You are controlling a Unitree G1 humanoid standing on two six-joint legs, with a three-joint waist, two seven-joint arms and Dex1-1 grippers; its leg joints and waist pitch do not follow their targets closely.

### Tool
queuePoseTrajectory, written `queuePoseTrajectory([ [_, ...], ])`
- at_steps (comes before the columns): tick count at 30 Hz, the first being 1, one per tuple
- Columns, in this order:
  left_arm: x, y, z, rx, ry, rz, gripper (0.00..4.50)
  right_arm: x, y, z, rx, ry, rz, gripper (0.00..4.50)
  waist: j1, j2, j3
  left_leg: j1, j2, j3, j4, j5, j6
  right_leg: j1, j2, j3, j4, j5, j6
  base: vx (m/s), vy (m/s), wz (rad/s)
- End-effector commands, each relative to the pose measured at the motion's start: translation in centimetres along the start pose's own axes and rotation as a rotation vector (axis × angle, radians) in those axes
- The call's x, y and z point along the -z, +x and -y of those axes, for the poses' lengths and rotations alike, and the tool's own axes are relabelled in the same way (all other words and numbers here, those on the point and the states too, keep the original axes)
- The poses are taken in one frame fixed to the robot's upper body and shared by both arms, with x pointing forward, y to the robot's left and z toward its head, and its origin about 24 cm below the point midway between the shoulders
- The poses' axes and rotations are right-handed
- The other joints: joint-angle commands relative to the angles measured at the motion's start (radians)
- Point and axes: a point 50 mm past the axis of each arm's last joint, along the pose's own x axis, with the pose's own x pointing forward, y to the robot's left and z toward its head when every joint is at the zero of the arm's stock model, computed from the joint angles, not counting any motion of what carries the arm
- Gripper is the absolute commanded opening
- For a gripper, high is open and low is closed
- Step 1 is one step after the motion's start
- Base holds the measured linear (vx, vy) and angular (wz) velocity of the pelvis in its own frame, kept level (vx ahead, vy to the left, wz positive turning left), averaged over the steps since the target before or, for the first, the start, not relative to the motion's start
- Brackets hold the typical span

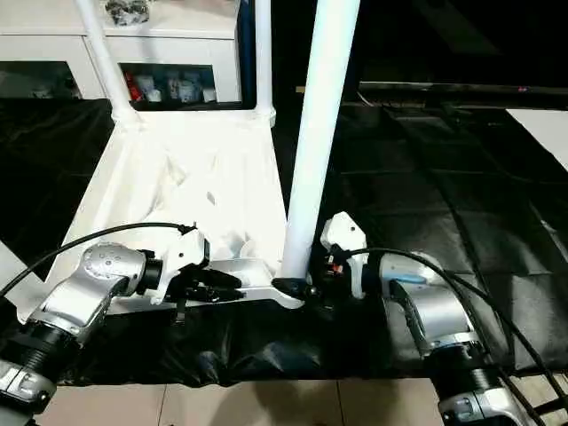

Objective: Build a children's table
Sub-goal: Rotate leg to tighten

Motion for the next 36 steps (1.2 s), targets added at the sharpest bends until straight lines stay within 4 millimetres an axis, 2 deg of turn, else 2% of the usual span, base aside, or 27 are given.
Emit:
queuePoseTrajectory([
  [1,0.8,0.4,0.1,0.015,-0.037,-0.036,0.89,-0.2,0.3,0.1,-0.003,-0.021,-0.005,4.50,-0.002,0.000,-0.066,0.014,0.013,-0.006,-0.064,-0.275,0.025,0.044,-0.027,0.025,-0.076,-0.269,-0.214,0.000,0.000,0.00],
  [2,0.8,0.4,0.1,0.015,-0.037,-0.036,0.89,-0.2,0.3,0.1,-0.003,-0.021,-0.005,4.50,-0.002,-0.001,-0.066,0.015,0.012,-0.006,-0.064,-0.279,0.024,0.044,-0.026,0.025,-0.077,-0.274,-0.213,0.000,0.000,0.00],
  [3,0.7,0.4,0.1,0.017,-0.040,-0.034,0.62,-0.1,0.4,0.2,-0.004,-0.022,-0.008,4.50,-0.001,-0.001,-0.065,0.015,0.013,-0.007,-0.064,-0.290,0.021,0.043,-0.027,0.025,-0.079,-0.288,-0.212,0.000,0.000,0.00],
  [6,0.6,0.7,0.0,0.023,-0.046,-0.039,0.50,0.0,0.6,0.3,-0.007,-0.025,-0.023,4.50,-0.003,0.000,-0.063,0.017,0.012,-0.008,-0.066,-0.312,0.013,0.042,-0.027,0.024,-0.082,-0.316,-0.210,0.000,0.000,0.00],
  [7,0.6,0.7,0.0,0.023,-0.046,-0.041,0.31,0.0,0.6,0.3,-0.007,-0.024,-0.024,4.50,-0.002,0.001,-0.064,0.018,0.013,-0.008,-0.066,-0.317,0.011,0.041,-0.027,0.024,-0.082,-0.321,-0.208,0.000,0.000,0.00],
  [9,0.6,0.9,-0.1,0.031,-0.048,-0.053,0.12,0.0,0.7,0.5,-0.005,-0.023,-0.035,4.20,-0.003,0.002,-0.063,0.019,0.012,-0.009,-0.067,-0.325,0.010,0.041,-0.026,0.024,-0.083,-0.329,-0.204,0.000,0.000,0.00],
  [12,0.7,0.9,-0.1,0.045,-0.052,-0.066,0.02,0.0,0.8,0.6,0.000,-0.018,-0.040,4.07,-0.003,0.002,-0.064,0.017,0.012,-0.011,-0.068,-0.327,0.006,0.043,-0.027,0.023,-0.083,-0.332,-0.203,0.000,0.000,0.00],
  [18,0.9,1.0,0.0,0.059,-0.053,-0.086,0.00,0.1,1.1,0.7,-0.009,-0.018,-0.051,3.61,-0.003,0.004,-0.066,0.016,0.012,-0.010,-0.067,-0.312,0.011,0.044,-0.027,0.024,-0.080,-0.295,-0.215,0.000,0.000,0.00],
  [19,0.9,1.0,-0.1,0.057,-0.056,-0.085,0.00,0.3,1.3,0.7,-0.023,-0.019,-0.062,3.49,-0.003,0.001,-0.067,0.016,0.012,-0.009,-0.066,-0.308,0.013,0.044,-0.027,0.023,-0.078,-0.289,-0.219,0.000,0.000,0.00],
  [20,0.9,1.0,-0.1,0.055,-0.058,-0.084,0.00,0.3,1.3,0.7,-0.029,-0.017,-0.067,3.49,-0.002,0.002,-0.065,0.016,0.012,-0.009,-0.066,-0.313,0.014,0.044,-0.027,0.023,-0.080,-0.295,-0.220,0.000,0.000,0.00],
  [22,0.9,0.9,-0.2,0.052,-0.064,-0.081,0.00,0.4,1.4,0.7,-0.036,-0.016,-0.073,3.20,-0.003,-0.001,-0.064,0.016,0.013,-0.009,-0.067,-0.319,0.016,0.044,-0.027,0.023,-0.081,-0.307,-0.217,0.000,0.000,0.00],
  [25,0.9,0.9,-0.2,0.047,-0.067,-0.080,0.00,0.4,1.4,0.7,-0.041,-0.014,-0.078,3.12,-0.003,0.000,-0.062,0.018,0.013,-0.010,-0.068,-0.336,0.012,0.041,-0.028,0.023,-0.085,-0.351,-0.204,0.000,0.000,0.00],
  [27,0.9,0.8,-0.4,0.037,-0.069,-0.082,0.00,0.5,1.6,0.7,-0.047,-0.010,-0.082,2.76,-0.003,-0.001,-0.062,0.018,0.012,-0.011,-0.068,-0.341,0.010,0.040,-0.028,0.023,-0.087,-0.369,-0.198,0.000,0.000,0.00],
  [31,1.0,0.7,-0.5,0.025,-0.075,-0.083,0.00,0.6,1.8,0.6,-0.051,-0.007,-0.082,2.51,-0.005,-0.002,-0.060,0.017,0.013,-0.012,-0.069,-0.352,0.008,0.038,-0.028,0.022,-0.089,-0.395,-0.188,0.000,0.000,0.00],
  [36,1.0,0.7,-0.6,-0.008,-0.085,-0.065,0.00,1.5,2.3,0.1,-0.043,0.029,-0.081,2.13,-0.009,-0.002,-0.057,0.020,0.012,-0.015,-0.071,-0.384,0.000,0.033,-0.029,0.021,-0.095,-0.454,-0.169,0.000,0.000,0.00],
])
